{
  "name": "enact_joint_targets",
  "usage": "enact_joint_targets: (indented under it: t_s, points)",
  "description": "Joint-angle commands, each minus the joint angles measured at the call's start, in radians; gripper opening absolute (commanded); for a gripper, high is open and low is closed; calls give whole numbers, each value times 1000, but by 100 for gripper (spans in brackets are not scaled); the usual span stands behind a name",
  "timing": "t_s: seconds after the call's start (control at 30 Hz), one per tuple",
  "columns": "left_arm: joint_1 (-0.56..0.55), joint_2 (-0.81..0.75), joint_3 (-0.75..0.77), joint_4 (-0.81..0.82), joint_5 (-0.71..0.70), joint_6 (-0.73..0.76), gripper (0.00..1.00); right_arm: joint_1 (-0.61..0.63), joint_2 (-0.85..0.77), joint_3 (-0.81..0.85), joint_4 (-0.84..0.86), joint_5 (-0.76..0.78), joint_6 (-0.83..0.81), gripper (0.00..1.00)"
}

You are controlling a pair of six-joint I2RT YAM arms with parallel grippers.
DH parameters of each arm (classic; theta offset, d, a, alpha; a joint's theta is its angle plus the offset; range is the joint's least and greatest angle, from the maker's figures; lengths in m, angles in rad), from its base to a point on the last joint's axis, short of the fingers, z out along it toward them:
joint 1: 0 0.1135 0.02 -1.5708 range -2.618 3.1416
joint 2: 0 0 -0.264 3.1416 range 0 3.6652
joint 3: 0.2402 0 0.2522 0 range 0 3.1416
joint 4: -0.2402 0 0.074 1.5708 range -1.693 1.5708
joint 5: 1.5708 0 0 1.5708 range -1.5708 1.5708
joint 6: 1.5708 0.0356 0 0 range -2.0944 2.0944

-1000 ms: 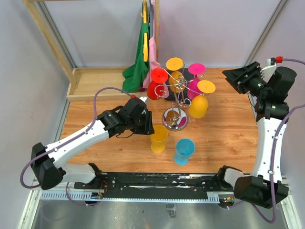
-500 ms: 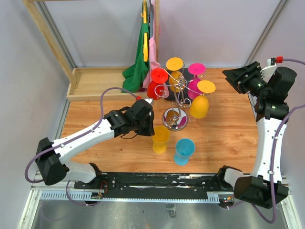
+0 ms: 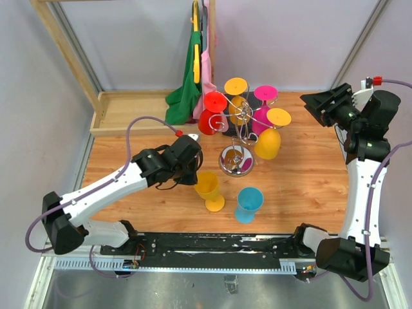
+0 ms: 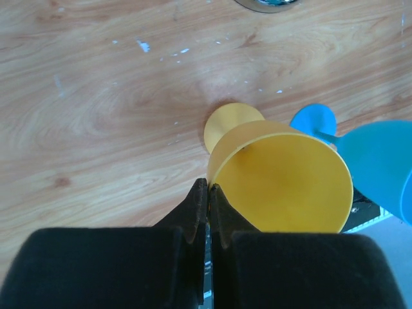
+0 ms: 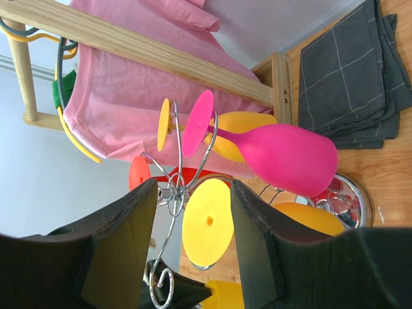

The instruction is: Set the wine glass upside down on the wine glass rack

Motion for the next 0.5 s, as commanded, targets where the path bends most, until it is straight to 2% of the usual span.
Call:
enact_joint_targets:
  t_s: [0.0,0.23,0.47]
  points:
    - [-11,-111,73,-155,-138,-31,0,-7,-22,-7,35,-20,6,51]
    - [-12,-223,198,-339,-340,-113,0,-5,-23,1,34,-21,14,51]
    - [-12,-246,361,-347,-555,-151,0,4,-32,0,36,-25,11,51]
